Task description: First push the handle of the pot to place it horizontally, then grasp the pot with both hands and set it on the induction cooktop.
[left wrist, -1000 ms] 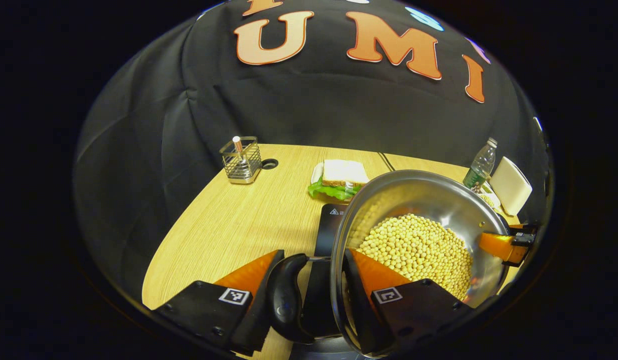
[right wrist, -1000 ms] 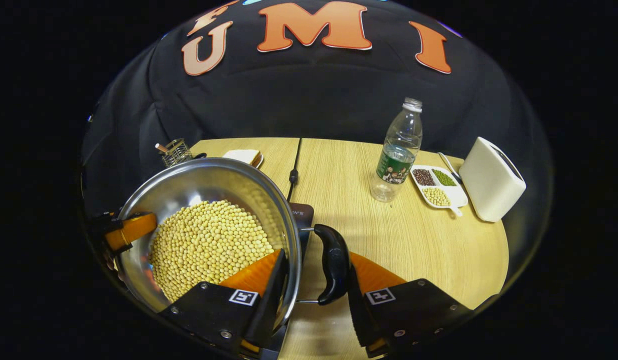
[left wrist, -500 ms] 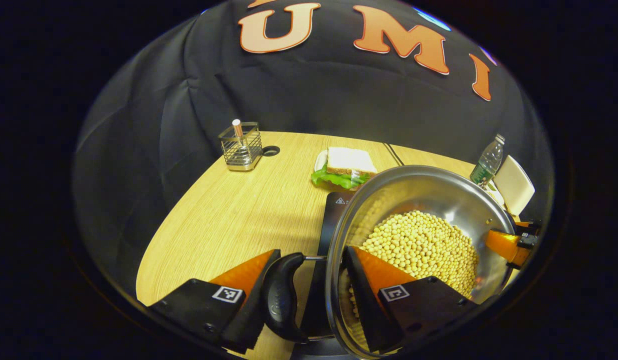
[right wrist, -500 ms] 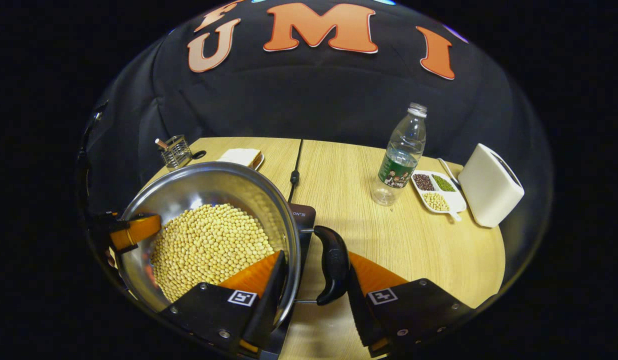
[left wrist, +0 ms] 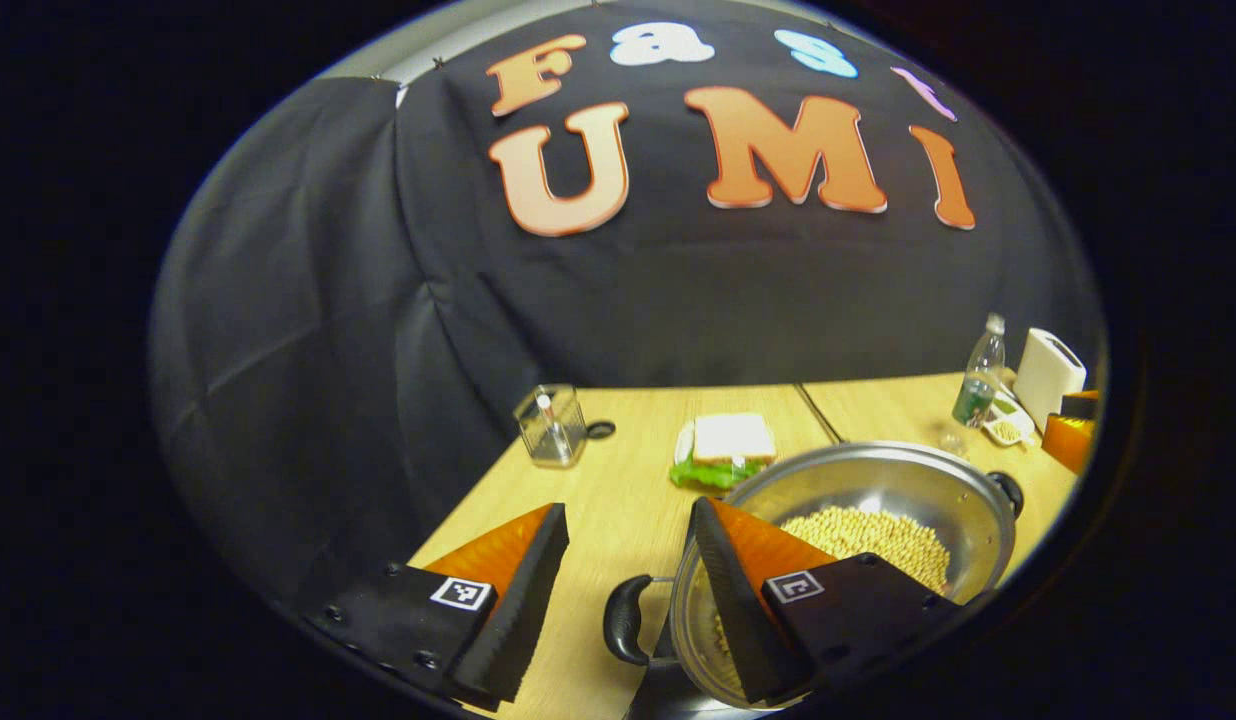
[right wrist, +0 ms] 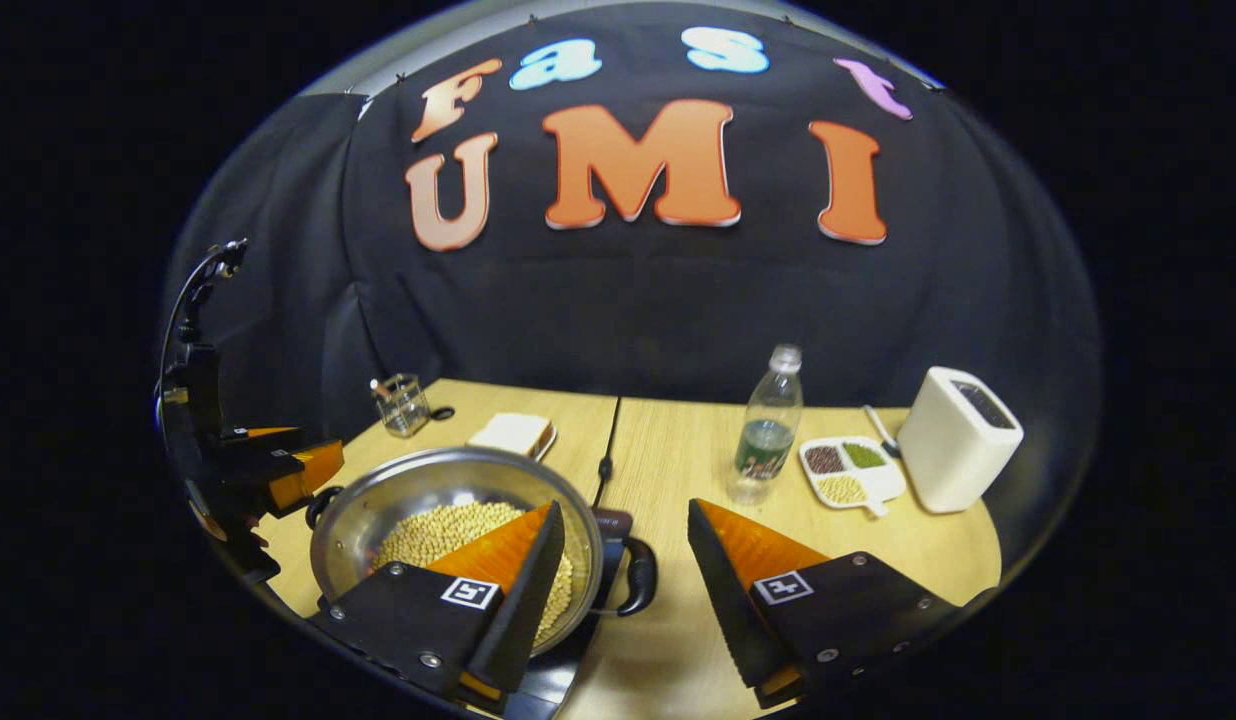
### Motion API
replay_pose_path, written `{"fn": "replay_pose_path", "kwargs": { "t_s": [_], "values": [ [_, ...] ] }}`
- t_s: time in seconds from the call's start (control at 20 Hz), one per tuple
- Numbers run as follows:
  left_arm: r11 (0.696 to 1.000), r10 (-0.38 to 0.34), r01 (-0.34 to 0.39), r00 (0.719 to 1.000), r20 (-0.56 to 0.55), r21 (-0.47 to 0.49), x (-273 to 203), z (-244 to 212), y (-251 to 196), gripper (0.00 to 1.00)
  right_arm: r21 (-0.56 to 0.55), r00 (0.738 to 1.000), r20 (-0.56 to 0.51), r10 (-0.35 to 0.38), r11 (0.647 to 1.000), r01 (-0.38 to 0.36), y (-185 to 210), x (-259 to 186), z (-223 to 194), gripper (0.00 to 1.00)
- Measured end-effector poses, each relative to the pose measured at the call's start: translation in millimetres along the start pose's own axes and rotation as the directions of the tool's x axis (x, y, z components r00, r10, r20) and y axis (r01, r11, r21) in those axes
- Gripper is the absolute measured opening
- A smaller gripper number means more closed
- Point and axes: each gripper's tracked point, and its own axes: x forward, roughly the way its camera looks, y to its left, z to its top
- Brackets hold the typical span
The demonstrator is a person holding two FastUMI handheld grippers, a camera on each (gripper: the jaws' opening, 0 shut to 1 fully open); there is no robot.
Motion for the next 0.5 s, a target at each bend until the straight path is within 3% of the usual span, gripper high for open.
{"fn": "replay_pose_path", "kwargs": {
  "t_s": [0.15, 0.4, 0.45, 0.5],
  "values": [
    [0.994, -0.091, 0.096, 0.992, 0.088, -0.057, -43, 51, -21, 0.84, -0.011, 0.989, 0.144, -0.04, 0.999, 0.042, -27, -40, 46, 0.78],
    [0.983, -0.111, 0.148, 0.948, 0.299, -0.106, -128, 144, -34, 0.84, -0.019, 0.95, 0.305, -0.063, 0.997, 0.072, -68, -114, 105, 0.78],
    [0.979, -0.125, 0.171, 0.935, 0.333, -0.113, -143, 156, -40, 0.92, -0.02, 0.939, 0.336, -0.069, 0.997, 0.08, -77, -126, 117, 0.78],
    [0.976, -0.133, 0.187, 0.921, 0.365, -0.115, -156, 170, -42, 0.92, -0.021, 0.926, 0.369, -0.079, 0.995, 0.093, -85, -140, 130, 0.78]
  ]
}}
